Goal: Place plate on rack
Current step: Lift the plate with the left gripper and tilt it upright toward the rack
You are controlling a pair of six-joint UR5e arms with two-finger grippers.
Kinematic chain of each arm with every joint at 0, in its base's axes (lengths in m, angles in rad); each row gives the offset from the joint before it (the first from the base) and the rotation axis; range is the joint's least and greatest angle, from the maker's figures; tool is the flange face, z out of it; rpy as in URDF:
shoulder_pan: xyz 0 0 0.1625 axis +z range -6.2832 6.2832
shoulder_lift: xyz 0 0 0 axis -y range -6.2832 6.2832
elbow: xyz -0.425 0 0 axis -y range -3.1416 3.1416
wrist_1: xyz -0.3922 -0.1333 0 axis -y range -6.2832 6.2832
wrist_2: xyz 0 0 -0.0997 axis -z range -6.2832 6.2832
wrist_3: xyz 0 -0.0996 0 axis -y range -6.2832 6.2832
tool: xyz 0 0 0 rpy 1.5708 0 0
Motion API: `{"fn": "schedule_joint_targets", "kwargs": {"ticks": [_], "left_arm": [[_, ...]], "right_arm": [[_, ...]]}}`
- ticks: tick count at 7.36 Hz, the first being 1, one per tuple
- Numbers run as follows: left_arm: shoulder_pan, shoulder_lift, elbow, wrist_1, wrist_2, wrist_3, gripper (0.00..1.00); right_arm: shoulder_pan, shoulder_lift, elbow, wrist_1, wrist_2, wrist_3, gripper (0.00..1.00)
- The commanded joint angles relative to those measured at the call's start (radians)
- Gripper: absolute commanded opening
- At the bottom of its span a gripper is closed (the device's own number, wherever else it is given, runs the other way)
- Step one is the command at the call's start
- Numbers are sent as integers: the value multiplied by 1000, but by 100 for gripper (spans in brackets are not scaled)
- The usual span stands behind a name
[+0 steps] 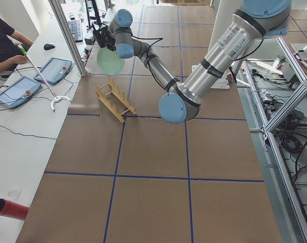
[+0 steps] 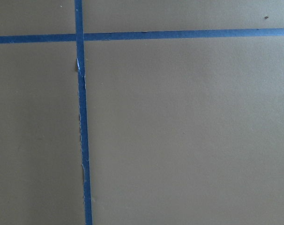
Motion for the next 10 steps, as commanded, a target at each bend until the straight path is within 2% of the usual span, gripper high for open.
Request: {"fn": "schedule_joint_targets", "kwargs": {"ticks": [1,2,3,4,6,8,10], "left_arm": [[-44,40,33,-167,88,-131,0],[-38,51,81,-282,162,-134,0],[-33,48,165,-419,196,-136,0],[-32,51,171,-460,240,-133,0],[26,63,212,-523,279,-120,0],[89,66,217,-528,343,-117,0],[90,80,211,-528,340,-76,0]], "right_arm": [[0,0,0,0,0,0,100],[0,0,0,0,0,0,100],[0,0,0,0,-2,0,100],[0,0,0,0,0,0,100],[0,0,0,0,0,0,100],[0,0,0,0,0,0,100],[0,0,0,0,0,0,100]]}}
